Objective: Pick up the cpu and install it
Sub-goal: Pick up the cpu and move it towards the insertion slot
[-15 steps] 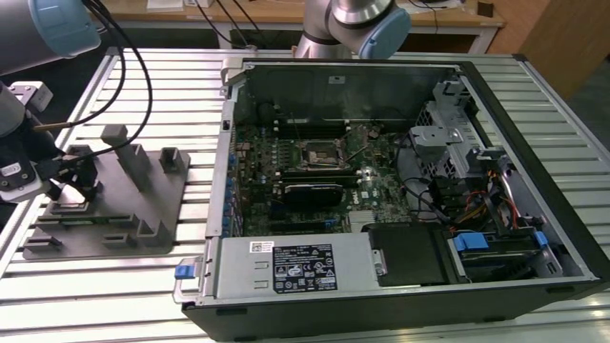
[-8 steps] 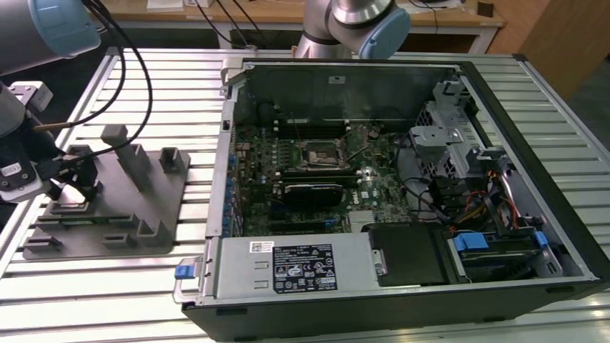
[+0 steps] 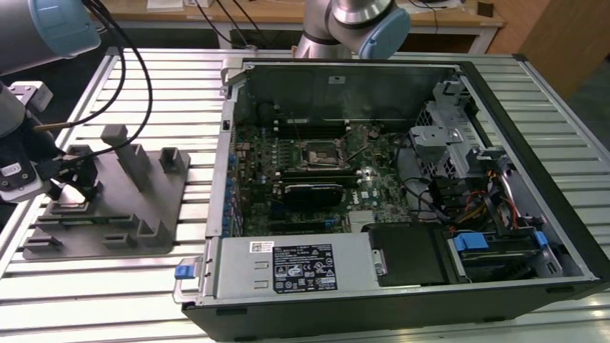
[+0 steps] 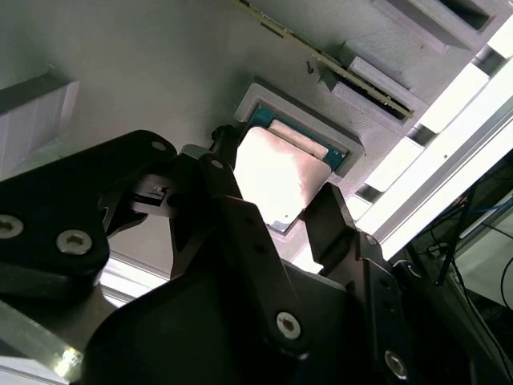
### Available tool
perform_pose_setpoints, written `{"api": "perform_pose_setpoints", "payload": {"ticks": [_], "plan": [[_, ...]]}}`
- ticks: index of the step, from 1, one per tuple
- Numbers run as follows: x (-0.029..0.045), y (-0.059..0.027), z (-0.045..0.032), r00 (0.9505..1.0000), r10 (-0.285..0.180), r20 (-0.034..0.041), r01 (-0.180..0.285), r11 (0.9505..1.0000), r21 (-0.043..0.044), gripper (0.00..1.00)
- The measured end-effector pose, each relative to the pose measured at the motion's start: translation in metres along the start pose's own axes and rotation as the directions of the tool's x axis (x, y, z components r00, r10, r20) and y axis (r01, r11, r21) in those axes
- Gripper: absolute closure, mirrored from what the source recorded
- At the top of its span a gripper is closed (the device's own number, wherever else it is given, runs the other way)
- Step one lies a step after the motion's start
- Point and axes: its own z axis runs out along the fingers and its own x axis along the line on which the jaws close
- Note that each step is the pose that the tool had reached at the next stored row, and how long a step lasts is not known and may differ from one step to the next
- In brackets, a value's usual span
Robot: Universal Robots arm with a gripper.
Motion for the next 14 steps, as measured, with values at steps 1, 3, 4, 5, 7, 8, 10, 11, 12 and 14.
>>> {"api": "perform_pose_setpoints", "payload": {"ticks": [1,3,4,5,7,8,10,11,12,14], "plan": [[0.0000,0.0000,0.0000,1.0000,0.000,0.0001,0.000,1.0000,-0.0001,0.40],[0.0000,0.0000,0.0000,1.0000,0.000,-0.0001,0.000,1.0000,0.0000,0.46],[0.0000,0.0000,0.0000,1.0000,0.000,0.0000,0.000,1.0000,-0.0001,0.46],[0.0000,0.0000,0.0000,1.0000,0.000,0.0000,0.000,1.0000,-0.0001,0.46],[0.0000,0.0000,0.0000,1.0000,0.000,0.0000,0.000,1.0000,-0.0001,0.46],[0.0000,0.0000,0.0000,1.0000,0.000,0.0000,0.000,1.0000,-0.0001,0.46],[0.0000,0.0000,0.0001,1.0000,0.000,0.0000,0.000,1.0000,-0.0001,0.46],[0.0000,0.0000,0.0001,1.0000,0.000,0.0000,0.000,1.0000,-0.0002,0.46],[0.0000,0.0000,0.0000,1.0000,0.000,0.0000,0.000,1.0000,-0.0002,0.46],[0.0000,0.0000,-0.0010,1.0000,0.000,0.0001,0.000,1.0000,-0.0002,0.46]]}}
